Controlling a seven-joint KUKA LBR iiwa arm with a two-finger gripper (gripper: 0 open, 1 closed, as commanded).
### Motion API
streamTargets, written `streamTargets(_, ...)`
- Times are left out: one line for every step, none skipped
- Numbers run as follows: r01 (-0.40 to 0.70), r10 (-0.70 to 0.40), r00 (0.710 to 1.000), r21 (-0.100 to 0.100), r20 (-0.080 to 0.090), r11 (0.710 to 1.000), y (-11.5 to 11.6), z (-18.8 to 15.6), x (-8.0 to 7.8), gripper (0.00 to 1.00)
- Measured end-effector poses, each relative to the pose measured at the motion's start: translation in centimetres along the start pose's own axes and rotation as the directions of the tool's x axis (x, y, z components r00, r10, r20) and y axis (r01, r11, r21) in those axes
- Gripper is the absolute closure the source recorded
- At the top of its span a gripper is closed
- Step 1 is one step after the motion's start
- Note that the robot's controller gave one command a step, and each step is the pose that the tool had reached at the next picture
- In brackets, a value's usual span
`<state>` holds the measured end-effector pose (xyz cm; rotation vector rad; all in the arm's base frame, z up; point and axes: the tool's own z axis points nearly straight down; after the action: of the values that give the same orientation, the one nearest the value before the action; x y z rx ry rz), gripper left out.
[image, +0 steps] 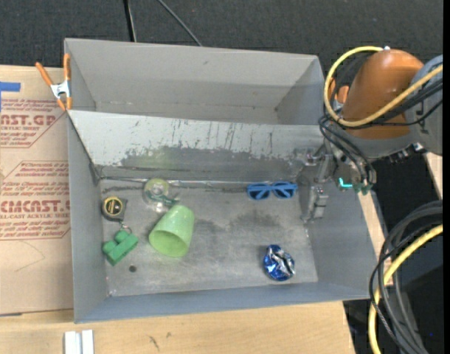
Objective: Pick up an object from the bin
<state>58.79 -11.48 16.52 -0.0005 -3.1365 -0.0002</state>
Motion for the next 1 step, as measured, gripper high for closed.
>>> streamTargets(0.013, -0.013, 1.000, 0.001, 0.004, 1.000, 4.17, 9.78, 9.44, 0.00)
